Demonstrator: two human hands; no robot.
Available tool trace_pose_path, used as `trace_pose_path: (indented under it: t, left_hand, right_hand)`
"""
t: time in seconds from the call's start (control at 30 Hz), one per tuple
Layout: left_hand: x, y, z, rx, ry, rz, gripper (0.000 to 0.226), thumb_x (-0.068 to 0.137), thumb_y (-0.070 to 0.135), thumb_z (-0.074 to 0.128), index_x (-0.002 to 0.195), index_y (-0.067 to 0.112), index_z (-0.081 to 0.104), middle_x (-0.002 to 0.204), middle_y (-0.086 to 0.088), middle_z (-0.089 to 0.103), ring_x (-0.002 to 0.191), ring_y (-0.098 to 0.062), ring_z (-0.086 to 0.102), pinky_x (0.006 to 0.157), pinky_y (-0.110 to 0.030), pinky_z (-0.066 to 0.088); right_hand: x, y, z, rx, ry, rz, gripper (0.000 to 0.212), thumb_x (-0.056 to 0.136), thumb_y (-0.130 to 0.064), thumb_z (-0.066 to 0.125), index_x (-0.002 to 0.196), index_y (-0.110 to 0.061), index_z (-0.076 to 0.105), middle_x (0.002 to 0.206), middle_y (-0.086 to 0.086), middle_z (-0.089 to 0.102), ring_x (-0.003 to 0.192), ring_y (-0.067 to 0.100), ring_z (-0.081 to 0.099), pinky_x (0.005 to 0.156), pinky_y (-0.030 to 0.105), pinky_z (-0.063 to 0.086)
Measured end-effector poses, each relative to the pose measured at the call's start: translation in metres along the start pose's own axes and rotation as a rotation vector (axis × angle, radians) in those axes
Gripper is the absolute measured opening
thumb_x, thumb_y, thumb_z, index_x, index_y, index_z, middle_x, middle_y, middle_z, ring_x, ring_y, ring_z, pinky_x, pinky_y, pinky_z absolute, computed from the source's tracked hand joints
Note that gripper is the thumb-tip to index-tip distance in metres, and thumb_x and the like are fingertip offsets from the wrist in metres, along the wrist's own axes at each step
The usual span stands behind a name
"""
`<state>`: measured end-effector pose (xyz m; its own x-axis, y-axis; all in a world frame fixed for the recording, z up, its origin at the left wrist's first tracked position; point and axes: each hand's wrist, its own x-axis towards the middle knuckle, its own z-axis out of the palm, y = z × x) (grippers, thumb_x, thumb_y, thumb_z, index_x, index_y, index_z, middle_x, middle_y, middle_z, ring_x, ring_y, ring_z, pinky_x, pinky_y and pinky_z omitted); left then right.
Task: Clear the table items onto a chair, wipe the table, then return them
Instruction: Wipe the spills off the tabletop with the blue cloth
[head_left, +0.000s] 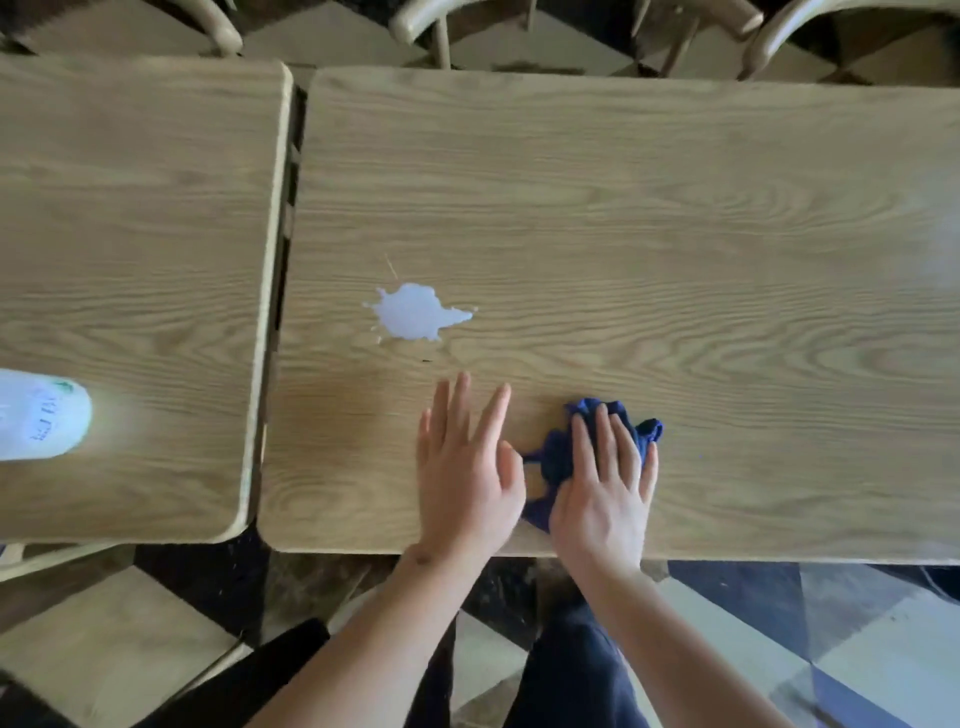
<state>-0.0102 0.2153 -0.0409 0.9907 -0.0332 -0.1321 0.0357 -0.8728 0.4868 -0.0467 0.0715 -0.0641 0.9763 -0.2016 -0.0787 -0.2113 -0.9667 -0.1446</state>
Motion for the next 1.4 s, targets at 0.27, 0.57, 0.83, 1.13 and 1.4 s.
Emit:
trace_pose_path:
  t: [0.27, 0.57, 0.83, 1.13, 1.4]
  left_hand:
    - [0.068, -0.127, -0.071, 0.166, 0.107, -0.133, 0.057, 0.092, 0.017, 0.054, 0.147, 0.024, 0.043, 0.162, -0.009, 0.027, 0.151, -0.032, 0.019, 0.119, -0.057, 0.023]
    - [0.135, -0.170, -0.070, 0.351, 0.175, -0.179, 0.056, 0.097, 0.034, 0.034, 0.152, 0.022, 0.035, 0.162, -0.012, 0.024, 0.151, -0.032, 0.021, 0.120, -0.051, 0.022]
    - [0.137, -0.166, -0.072, 0.378, 0.172, -0.193, 0.063, 0.092, 0.035, 0.038, 0.153, 0.019, 0.035, 0.162, -0.013, 0.024, 0.152, -0.032, 0.019, 0.122, -0.050, 0.020]
    - [0.140, -0.166, -0.074, 0.382, 0.126, -0.179, 0.066, 0.089, 0.034, 0.041, 0.153, 0.017, 0.035, 0.163, -0.015, 0.022, 0.152, -0.035, 0.017, 0.122, -0.051, 0.018]
    - [0.140, -0.166, -0.071, 0.383, 0.128, -0.169, 0.067, 0.088, 0.033, 0.042, 0.153, 0.018, 0.035, 0.163, -0.014, 0.021, 0.152, -0.033, 0.016, 0.122, -0.051, 0.018]
  right_hand:
    - [0.098, -0.038, 0.001, 0.064, 0.105, -0.027, 0.066, 0.076, -0.021, 0.050, 0.142, -0.019, 0.051, 0.155, 0.005, 0.040, 0.145, 0.024, 0.033, 0.120, 0.049, 0.021]
    - [0.231, -0.035, 0.003, 0.081, 0.134, 0.152, 0.062, 0.084, -0.019, 0.039, 0.146, -0.024, 0.043, 0.159, 0.005, 0.032, 0.147, 0.024, 0.025, 0.121, 0.045, 0.015]
    - [0.340, -0.084, -0.002, 0.143, 0.075, 0.367, 0.061, 0.092, -0.020, 0.036, 0.153, -0.023, 0.029, 0.165, 0.006, 0.014, 0.152, 0.021, 0.007, 0.123, 0.045, 0.002]
    - [0.421, -0.217, 0.003, 0.193, 0.025, 0.279, 0.060, 0.095, -0.022, 0.029, 0.155, -0.021, 0.025, 0.166, 0.007, 0.010, 0.153, 0.022, 0.004, 0.123, 0.045, 0.001]
    - [0.369, -0.301, 0.031, 0.095, -0.072, -0.623, 0.060, 0.093, -0.026, 0.028, 0.151, -0.021, 0.038, 0.161, 0.006, 0.029, 0.151, 0.023, 0.021, 0.124, 0.043, 0.011]
